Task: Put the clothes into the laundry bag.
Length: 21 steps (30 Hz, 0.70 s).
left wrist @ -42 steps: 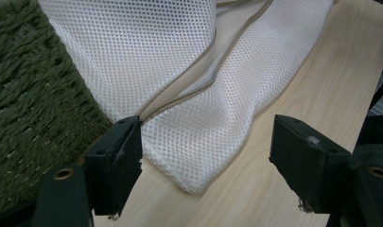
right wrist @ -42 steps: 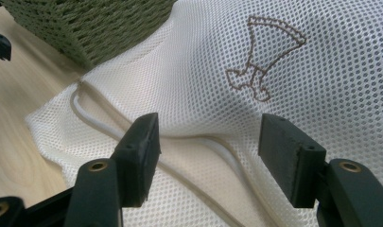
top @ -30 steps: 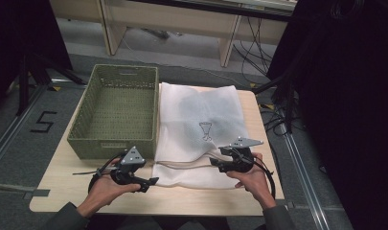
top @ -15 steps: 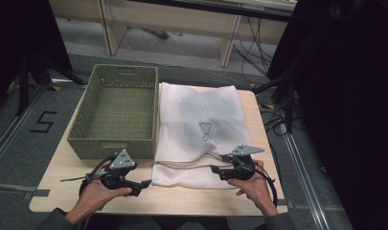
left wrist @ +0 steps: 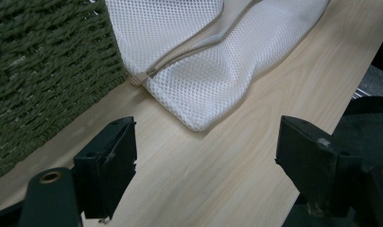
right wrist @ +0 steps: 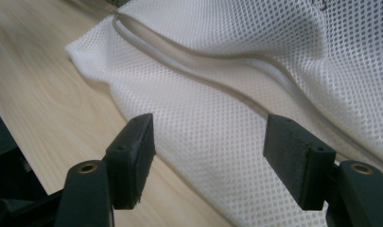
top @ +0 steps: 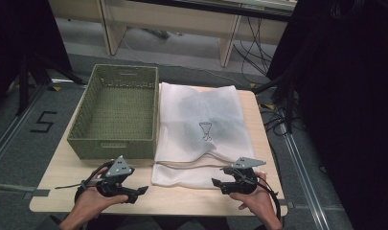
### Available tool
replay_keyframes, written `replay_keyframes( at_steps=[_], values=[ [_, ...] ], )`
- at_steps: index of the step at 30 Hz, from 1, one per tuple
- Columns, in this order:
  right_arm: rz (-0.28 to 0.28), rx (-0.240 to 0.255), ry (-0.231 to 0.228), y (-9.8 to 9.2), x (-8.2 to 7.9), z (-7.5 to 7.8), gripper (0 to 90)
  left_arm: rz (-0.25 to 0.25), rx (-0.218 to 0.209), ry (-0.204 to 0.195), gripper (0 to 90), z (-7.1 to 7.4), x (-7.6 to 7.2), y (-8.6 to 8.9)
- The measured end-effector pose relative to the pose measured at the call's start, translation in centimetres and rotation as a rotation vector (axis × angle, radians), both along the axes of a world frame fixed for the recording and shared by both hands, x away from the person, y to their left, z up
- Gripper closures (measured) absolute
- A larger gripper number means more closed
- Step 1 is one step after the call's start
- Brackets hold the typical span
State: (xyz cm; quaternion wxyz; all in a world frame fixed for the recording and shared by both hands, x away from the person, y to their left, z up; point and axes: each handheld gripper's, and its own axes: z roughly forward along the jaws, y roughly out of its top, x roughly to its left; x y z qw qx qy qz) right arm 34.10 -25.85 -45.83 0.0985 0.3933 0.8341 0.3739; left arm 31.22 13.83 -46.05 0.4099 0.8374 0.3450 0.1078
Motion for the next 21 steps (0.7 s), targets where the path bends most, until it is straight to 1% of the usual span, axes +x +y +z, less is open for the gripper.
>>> replay_keyframes(
  at_steps=[1,2,3,4,5,6,7,8,9,11,12,13,14,15,16,17,19,20,21],
  values=[
    [0.01,-0.006,-0.014,-0.1,0.0,-0.1,35.2,-0.012,0.013,-0.008,20.6,0.0,0.0,0.1],
    [0.01,-0.013,-0.026,-0.3,-0.1,-0.2,35.0,0.0,0.004,0.004,20.6,-0.1,-0.2,0.0],
    [0.015,-0.017,-0.029,-0.4,-0.2,-0.2,34.8,-0.004,0.009,0.002,20.6,-0.1,-0.2,0.0],
    [-0.005,-0.007,-0.007,-0.3,-0.5,-0.2,34.7,-0.017,0.022,-0.008,20.6,-0.1,-0.2,0.1],
    [-0.012,-0.003,-0.01,-0.4,-0.6,-0.2,34.5,-0.017,0.023,-0.006,20.5,-0.1,-0.2,0.1],
    [-0.004,-0.012,-0.007,-0.6,-0.6,-0.2,34.4,-0.017,0.023,-0.007,20.5,-0.1,-0.2,0.1],
    [0.0,-0.015,-0.027,-0.7,-0.6,-0.3,34.4,-0.018,0.022,-0.007,20.5,-0.1,-0.2,0.1],
    [-0.003,-0.016,-0.023,-0.7,-0.7,-0.3,34.3,-0.018,0.022,-0.008,20.5,-0.1,-0.2,0.1],
    [-0.007,-0.017,-0.02,-0.7,-0.8,-0.2,34.2,0.003,0.009,0.006,20.5,-0.2,-0.3,0.1],
    [-0.005,-0.026,-0.02,-0.8,-0.8,-0.2,34.1,-0.008,0.015,-0.006,20.5,-0.2,-0.1,0.1],
    [-0.009,-0.021,-0.019,-0.7,-0.9,-0.3,34.1,-0.007,0.027,-0.006,20.5,-0.1,-0.1,0.2],
    [-0.003,-0.026,-0.023,-0.8,-0.9,-0.2,34.1,-0.003,0.016,-0.005,20.5,-0.1,-0.2,0.2],
    [0.004,-0.033,-0.033,-0.8,-0.8,-0.3,34.0,-0.004,0.015,-0.003,20.5,-0.1,-0.1,0.2],
    [0.004,-0.035,-0.034,-0.9,-0.8,-0.3,34.0,-0.003,0.02,-0.005,20.5,-0.1,-0.1,0.2],
    [-0.008,-0.017,-0.001,-0.7,-1.1,-0.3,34.0,-0.01,0.027,-0.007,20.5,-0.1,-0.1,0.2],
    [0.004,-0.033,-0.034,-0.9,-0.8,-0.3,34.0,-0.009,0.027,-0.007,20.5,-0.1,-0.1,0.2],
    [0.006,-0.035,-0.039,-0.9,-0.8,-0.3,34.0,-0.01,0.028,-0.007,20.5,-0.1,-0.1,0.3],
    [-0.005,-0.028,-0.023,-0.8,-0.9,-0.2,33.9,0.005,0.006,0.011,20.6,-0.2,-0.1,0.2],
    [-0.007,-0.028,-0.021,-0.8,-0.9,-0.2,34.0,0.001,0.008,0.006,20.6,-0.2,0.0,0.3]
  ],
)
